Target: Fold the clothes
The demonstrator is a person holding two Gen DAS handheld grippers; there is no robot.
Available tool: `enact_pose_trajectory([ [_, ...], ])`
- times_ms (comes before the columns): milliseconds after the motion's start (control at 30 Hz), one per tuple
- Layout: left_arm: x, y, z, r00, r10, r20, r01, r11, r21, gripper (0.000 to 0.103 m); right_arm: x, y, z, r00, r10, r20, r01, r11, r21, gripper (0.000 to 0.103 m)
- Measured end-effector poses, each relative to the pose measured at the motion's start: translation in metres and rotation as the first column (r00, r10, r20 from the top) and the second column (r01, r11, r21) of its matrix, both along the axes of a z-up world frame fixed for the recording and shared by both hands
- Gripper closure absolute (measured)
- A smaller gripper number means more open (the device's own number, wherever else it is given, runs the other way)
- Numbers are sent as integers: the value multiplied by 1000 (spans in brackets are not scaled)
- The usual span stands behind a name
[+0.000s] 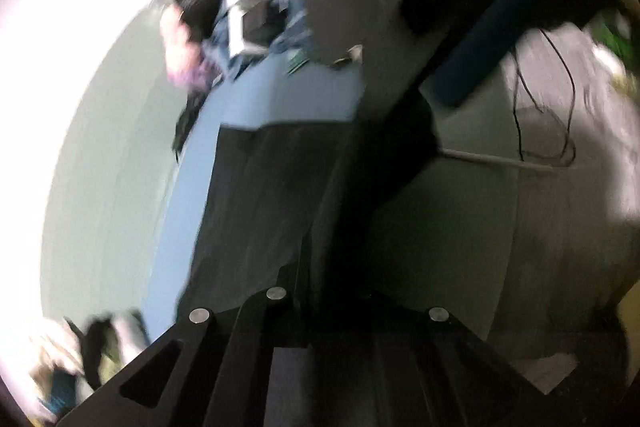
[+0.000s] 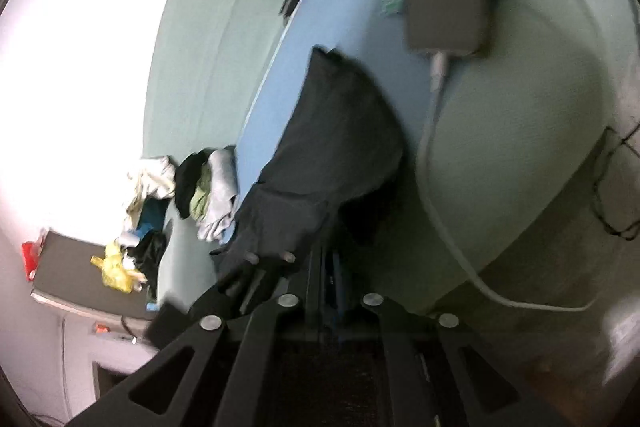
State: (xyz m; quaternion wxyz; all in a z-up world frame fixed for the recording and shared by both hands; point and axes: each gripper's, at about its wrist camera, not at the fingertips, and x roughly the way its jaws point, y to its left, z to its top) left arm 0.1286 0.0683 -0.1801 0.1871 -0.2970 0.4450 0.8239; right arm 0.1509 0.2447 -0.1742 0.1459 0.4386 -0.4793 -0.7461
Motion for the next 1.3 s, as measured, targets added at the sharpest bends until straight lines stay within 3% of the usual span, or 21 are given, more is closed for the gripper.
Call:
enact_pose_trajectory([
  [33, -5, -5, 7, 999, 28, 17, -29, 999, 43, 99, 2, 10, 0, 999, -34, -1, 34, 999, -9, 39],
  [67, -11, -11, 13, 998, 56, 36, -58, 995, 85, 99, 3, 19, 0, 998, -60, -10, 60, 998, -27, 34],
  [133, -21, -22, 26, 991, 108, 76, -119, 979, 167, 99, -3, 32, -1, 997, -74, -13, 73, 995, -75, 34],
  [200, -32, -32, 40, 981, 155, 120, -181, 952, 246, 99, -17, 38, -3, 998, -66, 2, 66, 993, -100, 26],
  [367, -32, -49, 49, 964, 207, 170, -254, 907, 337, 99, -80, 21, -2, 998, 52, 18, -52, 998, -29, 14],
  [500, -33, -64, 56, 944, 252, 212, -320, 854, 409, 99, -131, -2, -23, 984, 127, 127, -129, 992, 7, 14],
  [533, -33, -68, 58, 939, 263, 224, -336, 840, 426, 99, -142, -9, -29, 978, 143, 151, -146, 989, 11, 17],
  [600, -33, -76, 62, 927, 283, 247, -369, 808, 459, 99, -157, -20, -36, 969, 160, 185, -168, 986, 25, 38],
  [633, -33, -80, 64, 921, 292, 258, -384, 792, 475, 99, -162, -23, -37, 968, 159, 192, -169, 985, 35, 83],
  [667, -33, -83, 66, 914, 301, 270, -400, 774, 490, 99, -167, -27, -38, 967, 158, 199, -170, 984, 45, 93],
  [733, -33, -91, 70, 901, 318, 295, -431, 738, 520, 99, -173, -37, -27, 975, 158, 155, -166, 985, 36, 95],
  [767, -34, -102, 73, 883, 331, 333, -468, 687, 557, 99, -176, -45, -15, 979, 170, 116, -177, 983, 45, 95],
  [867, -28, -157, 77, 801, 375, 466, -596, 424, 683, 99, -188, -91, 30, 964, 266, -2, -263, 952, 159, 95],
  [967, -16, -211, 73, 716, 424, 555, -667, 181, 723, 99, -204, -147, 52, 926, 376, -39, -356, 901, 248, 95],
  [1100, -3, -259, 46, 578, 469, 668, -754, -4, 656, 99, -229, -241, 59, 846, 533, -33, -493, 804, 331, 95],
  [1200, 6, -293, 25, 463, 482, 744, -798, -139, 587, 100, -239, -303, 41, 784, 621, 23, -588, 729, 351, 91],
  [1233, 9, -305, 18, 423, 482, 767, -807, -183, 561, 99, -242, -319, 32, 768, 639, 48, -611, 707, 356, 86],
  [1267, 10, -312, 13, 400, 469, 788, -813, -216, 541, 97, -246, -331, 21, 759, 647, 76, -626, 692, 360, 61],
  [1300, 11, -318, 8, 384, 449, 807, -816, -242, 524, 92, -249, -343, 10, 749, 655, 104, -641, 675, 364, 46],
])
